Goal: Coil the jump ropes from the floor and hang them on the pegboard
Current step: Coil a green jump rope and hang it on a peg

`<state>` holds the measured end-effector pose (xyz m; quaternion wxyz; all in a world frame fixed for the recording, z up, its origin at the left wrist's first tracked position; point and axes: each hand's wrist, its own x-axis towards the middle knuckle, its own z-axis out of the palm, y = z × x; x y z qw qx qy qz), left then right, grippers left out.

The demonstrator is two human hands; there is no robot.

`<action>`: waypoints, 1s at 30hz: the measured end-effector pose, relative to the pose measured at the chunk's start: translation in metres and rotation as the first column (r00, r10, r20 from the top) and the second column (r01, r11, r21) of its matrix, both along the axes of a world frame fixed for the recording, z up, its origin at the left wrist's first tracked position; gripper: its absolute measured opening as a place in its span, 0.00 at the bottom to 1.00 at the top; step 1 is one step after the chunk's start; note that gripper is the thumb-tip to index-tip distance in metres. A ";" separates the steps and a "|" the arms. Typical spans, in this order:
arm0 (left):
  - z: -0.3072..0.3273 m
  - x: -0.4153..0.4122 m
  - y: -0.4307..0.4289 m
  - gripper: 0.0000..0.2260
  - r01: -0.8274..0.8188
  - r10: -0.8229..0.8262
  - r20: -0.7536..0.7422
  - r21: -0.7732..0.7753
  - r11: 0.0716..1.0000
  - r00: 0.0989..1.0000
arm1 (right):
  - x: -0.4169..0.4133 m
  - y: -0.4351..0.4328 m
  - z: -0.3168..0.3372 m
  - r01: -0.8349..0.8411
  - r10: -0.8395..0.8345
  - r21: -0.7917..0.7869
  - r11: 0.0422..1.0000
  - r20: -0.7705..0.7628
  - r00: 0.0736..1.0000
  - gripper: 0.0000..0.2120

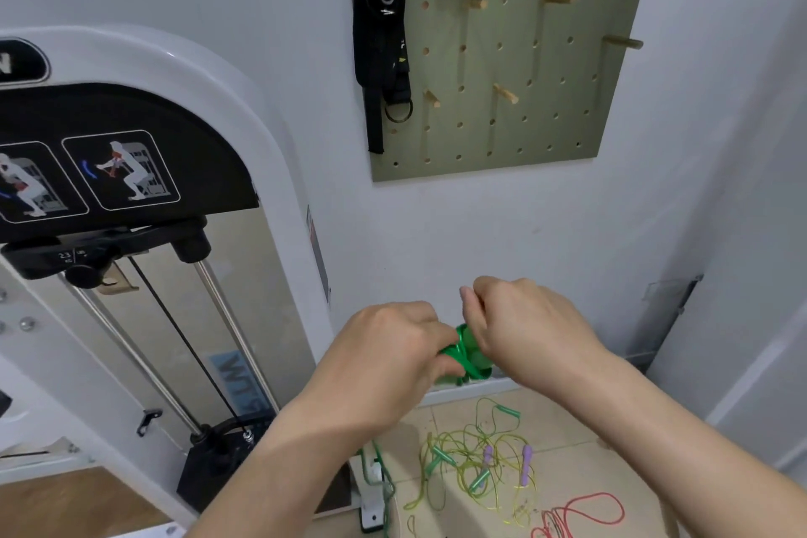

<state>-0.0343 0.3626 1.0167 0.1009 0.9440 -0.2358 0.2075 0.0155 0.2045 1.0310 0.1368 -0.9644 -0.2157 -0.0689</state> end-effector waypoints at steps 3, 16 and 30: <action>0.004 0.005 0.008 0.11 0.063 -0.072 -0.050 -0.173 0.983 0.996 | -0.015 -0.001 0.012 -0.091 0.096 -0.102 0.991 0.046 0.994 0.17; -0.003 0.012 -0.016 0.29 -0.275 -0.625 -0.318 -0.947 0.168 0.713 | -0.001 -0.011 0.035 -0.311 0.430 0.625 0.716 -0.044 0.902 0.22; -0.005 0.002 -0.053 0.12 -0.439 -0.352 -0.300 -0.785 -0.437 0.887 | -0.004 0.024 -0.006 0.332 0.227 0.933 0.137 -0.356 0.906 0.22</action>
